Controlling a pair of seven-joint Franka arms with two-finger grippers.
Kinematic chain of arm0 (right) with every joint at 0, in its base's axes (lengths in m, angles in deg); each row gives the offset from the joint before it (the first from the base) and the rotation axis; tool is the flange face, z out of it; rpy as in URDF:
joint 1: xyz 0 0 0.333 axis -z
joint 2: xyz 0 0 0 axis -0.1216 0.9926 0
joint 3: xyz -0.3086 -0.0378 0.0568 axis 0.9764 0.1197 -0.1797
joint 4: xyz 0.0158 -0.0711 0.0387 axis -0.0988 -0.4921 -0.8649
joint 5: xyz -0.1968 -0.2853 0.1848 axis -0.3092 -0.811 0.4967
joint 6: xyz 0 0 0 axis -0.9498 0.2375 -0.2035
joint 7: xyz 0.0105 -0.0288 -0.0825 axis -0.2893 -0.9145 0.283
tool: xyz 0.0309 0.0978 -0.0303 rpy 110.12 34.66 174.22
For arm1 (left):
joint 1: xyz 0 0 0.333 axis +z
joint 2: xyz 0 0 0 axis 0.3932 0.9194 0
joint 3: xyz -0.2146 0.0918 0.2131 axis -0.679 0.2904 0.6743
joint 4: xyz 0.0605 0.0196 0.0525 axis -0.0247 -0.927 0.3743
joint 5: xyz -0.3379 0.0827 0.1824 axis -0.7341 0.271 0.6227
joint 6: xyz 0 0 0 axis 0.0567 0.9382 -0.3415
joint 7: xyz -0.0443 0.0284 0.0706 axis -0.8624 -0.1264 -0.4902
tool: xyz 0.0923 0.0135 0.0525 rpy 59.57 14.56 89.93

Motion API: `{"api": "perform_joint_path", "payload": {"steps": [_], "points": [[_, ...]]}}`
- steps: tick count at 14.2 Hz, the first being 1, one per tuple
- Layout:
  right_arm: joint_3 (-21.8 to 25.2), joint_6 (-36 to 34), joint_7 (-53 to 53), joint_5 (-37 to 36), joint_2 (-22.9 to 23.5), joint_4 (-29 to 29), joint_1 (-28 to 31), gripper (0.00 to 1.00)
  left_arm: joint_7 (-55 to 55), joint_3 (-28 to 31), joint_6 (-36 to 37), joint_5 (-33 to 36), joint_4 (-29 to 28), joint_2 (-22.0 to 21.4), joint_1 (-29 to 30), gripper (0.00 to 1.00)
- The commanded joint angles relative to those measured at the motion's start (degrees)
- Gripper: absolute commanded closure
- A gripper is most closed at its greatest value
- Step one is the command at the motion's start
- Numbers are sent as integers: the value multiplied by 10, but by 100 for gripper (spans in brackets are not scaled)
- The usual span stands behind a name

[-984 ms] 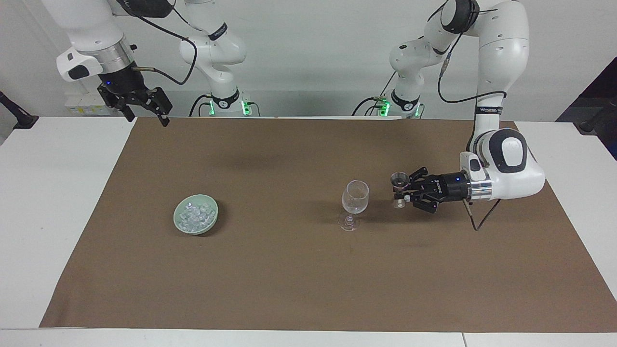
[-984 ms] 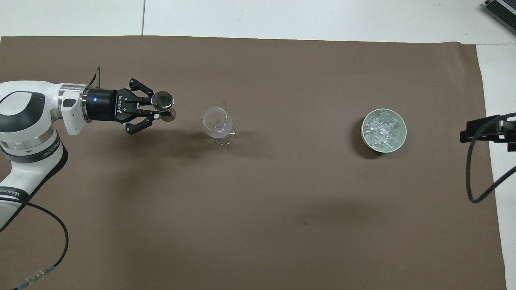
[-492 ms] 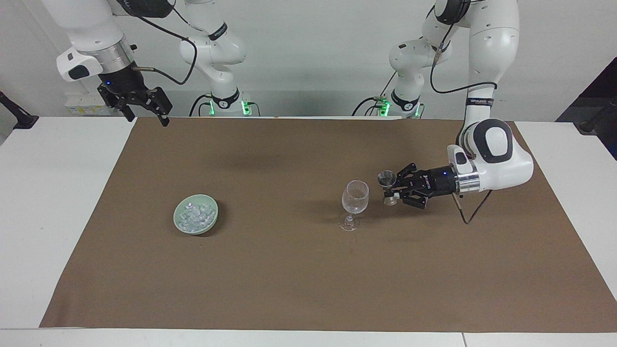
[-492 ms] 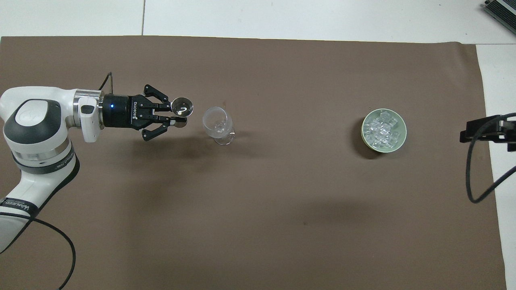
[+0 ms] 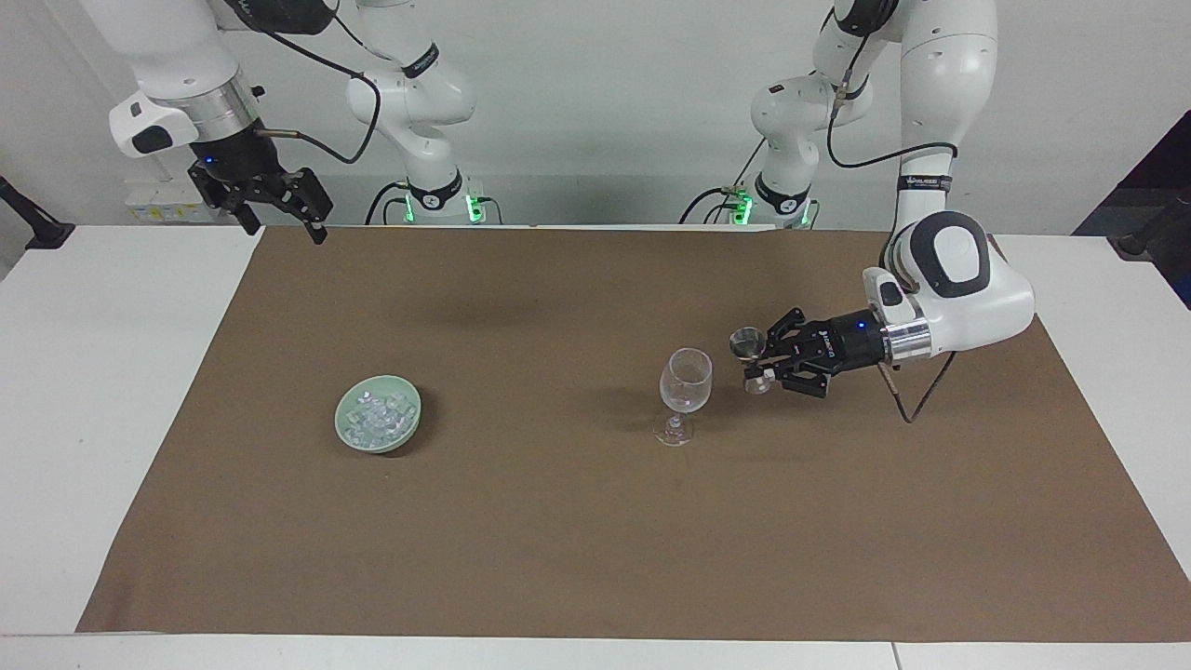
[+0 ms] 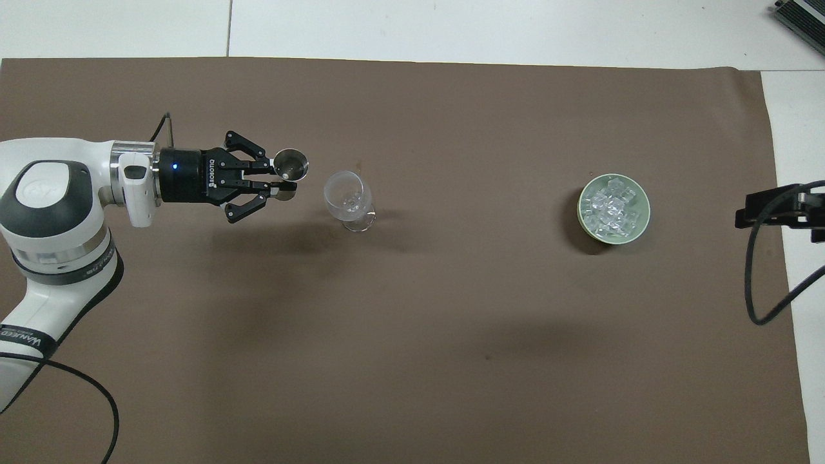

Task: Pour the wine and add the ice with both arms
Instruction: 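Position the metal cup above the glass rim with the left gripper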

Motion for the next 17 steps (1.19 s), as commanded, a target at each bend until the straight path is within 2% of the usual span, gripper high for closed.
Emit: {"api": "perform_joint_path", "payload": {"steps": [1, 5, 17], "points": [[-4, -1, 9, 10, -12, -13, 7, 0, 9, 13, -18, -7, -20, -22, -21, 99], [-4, -1, 8, 10, -12, -13, 7, 0, 14, 18, -42, 25, -15, -24, -37, 100], [-4, -1, 8, 10, -12, -13, 7, 0, 104, 18, -55, 130, 4, -44, -54, 100]]}}
